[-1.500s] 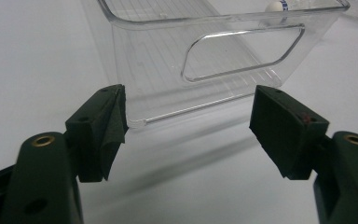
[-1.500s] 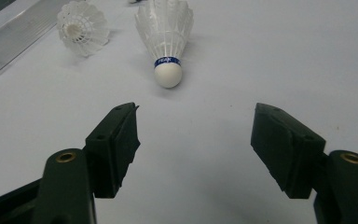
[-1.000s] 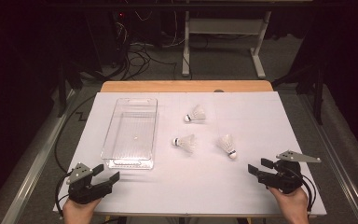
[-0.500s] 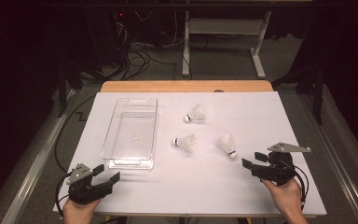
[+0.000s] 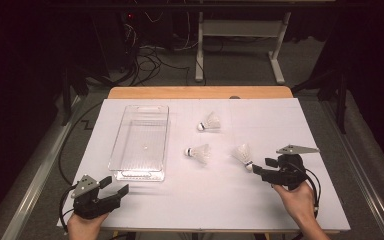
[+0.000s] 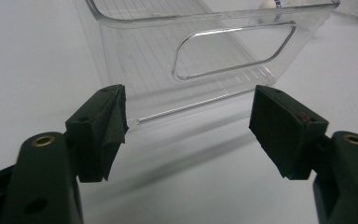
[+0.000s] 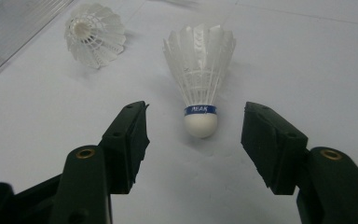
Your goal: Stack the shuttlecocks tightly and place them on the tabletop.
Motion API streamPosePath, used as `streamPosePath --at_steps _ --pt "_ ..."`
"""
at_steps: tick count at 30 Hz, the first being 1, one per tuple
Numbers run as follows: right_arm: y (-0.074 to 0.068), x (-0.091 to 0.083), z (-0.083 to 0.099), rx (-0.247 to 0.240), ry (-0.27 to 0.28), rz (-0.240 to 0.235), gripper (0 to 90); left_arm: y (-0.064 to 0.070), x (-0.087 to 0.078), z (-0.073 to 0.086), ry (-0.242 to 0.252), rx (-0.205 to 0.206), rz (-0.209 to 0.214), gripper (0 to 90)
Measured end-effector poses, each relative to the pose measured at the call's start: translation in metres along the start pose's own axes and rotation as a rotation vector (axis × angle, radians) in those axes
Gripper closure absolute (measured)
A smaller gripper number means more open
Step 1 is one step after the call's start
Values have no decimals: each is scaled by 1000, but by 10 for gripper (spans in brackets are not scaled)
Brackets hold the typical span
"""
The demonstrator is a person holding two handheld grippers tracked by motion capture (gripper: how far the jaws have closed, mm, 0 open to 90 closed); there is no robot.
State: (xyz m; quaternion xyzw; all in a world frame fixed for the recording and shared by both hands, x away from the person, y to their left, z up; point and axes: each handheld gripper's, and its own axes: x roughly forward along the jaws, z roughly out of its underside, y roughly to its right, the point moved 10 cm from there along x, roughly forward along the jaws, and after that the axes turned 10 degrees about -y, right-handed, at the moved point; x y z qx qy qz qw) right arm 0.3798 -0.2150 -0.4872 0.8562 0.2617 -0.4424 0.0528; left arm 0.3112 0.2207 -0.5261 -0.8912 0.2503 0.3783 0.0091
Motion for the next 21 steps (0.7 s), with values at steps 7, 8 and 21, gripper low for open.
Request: streamPosePath --at_steps 7,8,21 --pt "2 1 -11 0 -12 12 427 0 0 0 1 2 0 286" --pt "2 1 -13 -1 -15 17 427 0 0 0 1 2 0 286" --pt "5 9 -30 -6 -60 47 432 1 0 0 0 7 3 286"
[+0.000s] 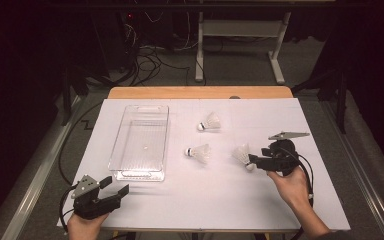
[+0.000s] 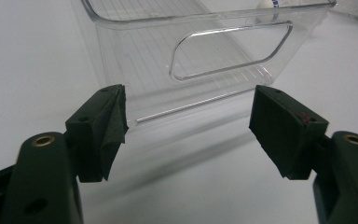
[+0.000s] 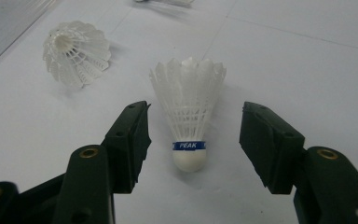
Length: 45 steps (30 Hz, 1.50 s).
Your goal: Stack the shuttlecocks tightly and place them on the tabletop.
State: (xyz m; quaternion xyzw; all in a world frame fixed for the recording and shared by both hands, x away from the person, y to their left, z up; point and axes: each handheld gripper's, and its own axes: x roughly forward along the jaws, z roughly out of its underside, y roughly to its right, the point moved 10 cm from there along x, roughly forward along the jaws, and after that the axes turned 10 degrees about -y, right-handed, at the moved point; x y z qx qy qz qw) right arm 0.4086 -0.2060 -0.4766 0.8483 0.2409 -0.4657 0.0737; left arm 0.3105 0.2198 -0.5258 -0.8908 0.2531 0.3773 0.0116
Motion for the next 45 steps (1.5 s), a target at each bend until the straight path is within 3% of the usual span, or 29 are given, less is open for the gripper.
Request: streamPosePath --at_steps 10,21,29,45 --pt "1 5 -13 29 -39 8 440 0 0 0 -1 -2 1 285" --pt "-1 8 -30 22 -61 19 441 1 0 0 -2 1 5 286" --pt "-2 15 -42 19 -90 53 441 1 0 0 -2 10 2 285" --pt "4 35 -55 55 -194 103 436 3 -2 0 0 17 6 285"
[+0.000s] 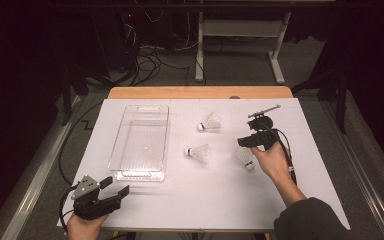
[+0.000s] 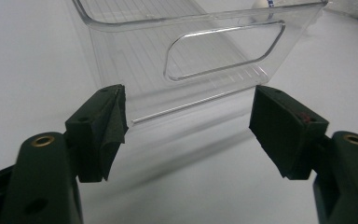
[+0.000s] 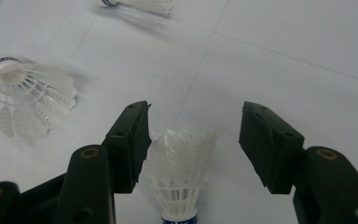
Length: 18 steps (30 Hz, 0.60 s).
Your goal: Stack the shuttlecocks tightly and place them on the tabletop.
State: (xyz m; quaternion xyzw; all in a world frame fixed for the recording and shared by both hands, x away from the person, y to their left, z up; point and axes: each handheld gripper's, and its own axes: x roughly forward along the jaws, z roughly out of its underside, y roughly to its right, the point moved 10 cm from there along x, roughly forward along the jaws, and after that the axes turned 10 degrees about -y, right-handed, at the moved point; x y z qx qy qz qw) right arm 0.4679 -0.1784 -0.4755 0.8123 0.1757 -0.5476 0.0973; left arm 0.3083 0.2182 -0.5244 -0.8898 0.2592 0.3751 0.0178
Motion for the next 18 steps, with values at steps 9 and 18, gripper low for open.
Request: streamPosePath --at_steps 9,18 --pt "1 12 -5 26 -71 31 436 1 0 0 -3 7 3 287" --pt "3 22 -5 49 -113 52 435 2 1 1 -8 14 6 290"
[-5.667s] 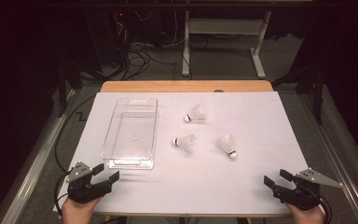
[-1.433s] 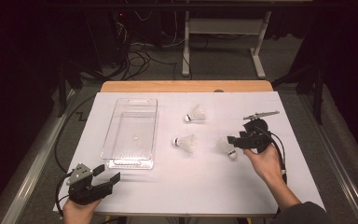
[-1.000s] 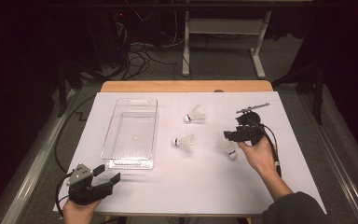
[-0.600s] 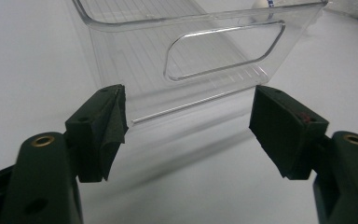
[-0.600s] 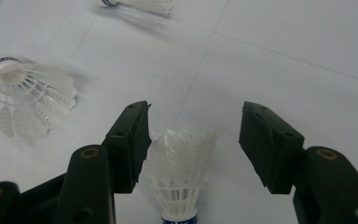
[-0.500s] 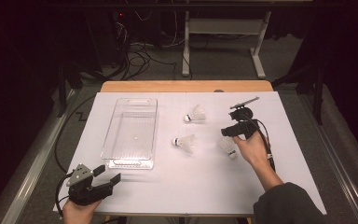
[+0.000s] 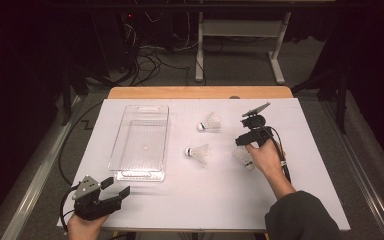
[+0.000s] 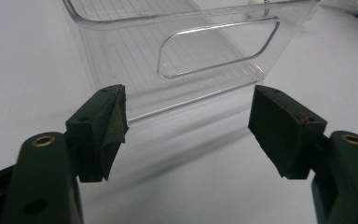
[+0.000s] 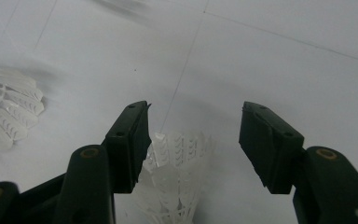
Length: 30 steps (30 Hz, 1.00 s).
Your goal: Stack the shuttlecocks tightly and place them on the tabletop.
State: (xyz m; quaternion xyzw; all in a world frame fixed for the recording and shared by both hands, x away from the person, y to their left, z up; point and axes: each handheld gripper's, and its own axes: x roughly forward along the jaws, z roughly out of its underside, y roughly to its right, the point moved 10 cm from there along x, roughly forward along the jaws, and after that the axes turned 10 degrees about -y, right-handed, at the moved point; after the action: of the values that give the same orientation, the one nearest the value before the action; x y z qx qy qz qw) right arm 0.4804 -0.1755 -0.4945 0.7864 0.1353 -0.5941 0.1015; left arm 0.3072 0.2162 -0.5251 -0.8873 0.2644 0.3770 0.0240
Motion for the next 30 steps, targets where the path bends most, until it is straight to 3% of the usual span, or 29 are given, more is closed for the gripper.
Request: streamPosePath --at_steps 11,30 --pt "0 5 4 0 -42 -10 498 0 0 0 2 1 0 291" --pt "5 1 17 -41 -91 3 802 0 0 0 2 1 0 292"
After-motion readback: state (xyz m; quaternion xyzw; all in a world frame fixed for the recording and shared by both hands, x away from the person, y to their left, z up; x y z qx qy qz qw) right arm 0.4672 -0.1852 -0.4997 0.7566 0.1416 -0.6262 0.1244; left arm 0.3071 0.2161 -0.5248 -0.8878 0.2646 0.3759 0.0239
